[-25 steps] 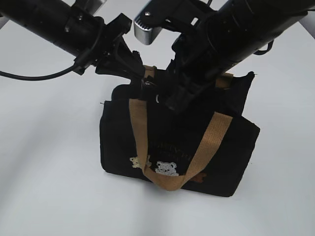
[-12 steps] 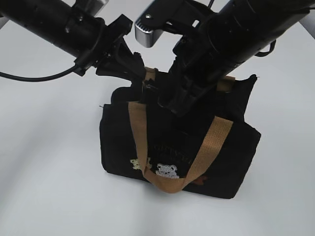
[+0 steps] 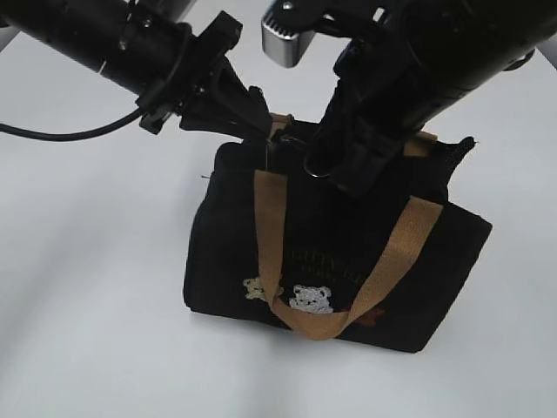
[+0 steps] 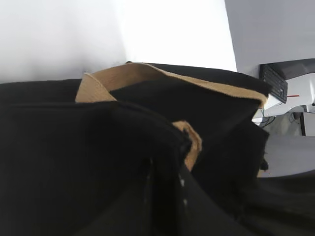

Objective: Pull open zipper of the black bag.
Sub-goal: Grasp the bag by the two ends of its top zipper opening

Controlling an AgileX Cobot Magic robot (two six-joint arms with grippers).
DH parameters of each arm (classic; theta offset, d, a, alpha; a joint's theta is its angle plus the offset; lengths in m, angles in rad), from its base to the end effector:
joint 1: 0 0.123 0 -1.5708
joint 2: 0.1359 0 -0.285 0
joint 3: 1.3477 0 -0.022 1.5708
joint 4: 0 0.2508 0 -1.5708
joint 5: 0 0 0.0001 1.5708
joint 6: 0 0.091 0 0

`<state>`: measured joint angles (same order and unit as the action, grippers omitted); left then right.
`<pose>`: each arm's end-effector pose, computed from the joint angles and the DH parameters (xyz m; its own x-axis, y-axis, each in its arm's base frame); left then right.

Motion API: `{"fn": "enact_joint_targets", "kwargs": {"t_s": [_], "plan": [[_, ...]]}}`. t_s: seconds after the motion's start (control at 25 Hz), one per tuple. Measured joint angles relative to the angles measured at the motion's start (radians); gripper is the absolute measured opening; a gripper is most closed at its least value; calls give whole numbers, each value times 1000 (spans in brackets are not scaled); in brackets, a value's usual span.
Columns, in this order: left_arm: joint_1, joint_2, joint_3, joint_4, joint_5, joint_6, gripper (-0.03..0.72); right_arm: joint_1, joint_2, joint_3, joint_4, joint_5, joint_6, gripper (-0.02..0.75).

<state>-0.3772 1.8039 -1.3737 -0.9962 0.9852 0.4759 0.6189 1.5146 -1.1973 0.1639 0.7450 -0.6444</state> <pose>0.3296 -0.1991 0.2695 -0.9125 0.1858 -0.3645 0.4002 0.5897 -0.7015 0.2573 0.1956 0.2967 -0.2676 -0.8005 -0.5363 -0.8791 0.4307 -0.2043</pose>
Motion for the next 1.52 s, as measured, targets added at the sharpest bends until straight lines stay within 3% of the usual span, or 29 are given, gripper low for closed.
{"fn": "enact_joint_targets", "kwargs": {"t_s": [0.76,0.84,1.0,1.2,1.36,1.52], "plan": [[29,-20,-2,45,66,-32,30,6,-19,0,42,35,19,36],[31,-29,-2,63,78,-42,29,7,-19,0,38,40,19,27],[76,-29,-2,199,-3,-47,29,3,-36,1,-18,160,39,-1],[80,-29,-2,212,-26,-46,29,3,-38,1,-15,173,53,-1],[80,-29,-2,213,-26,-46,29,3,-38,1,62,143,28,-1],[80,-29,-2,197,-11,-46,29,3,-38,1,245,45,-96,7]]}}
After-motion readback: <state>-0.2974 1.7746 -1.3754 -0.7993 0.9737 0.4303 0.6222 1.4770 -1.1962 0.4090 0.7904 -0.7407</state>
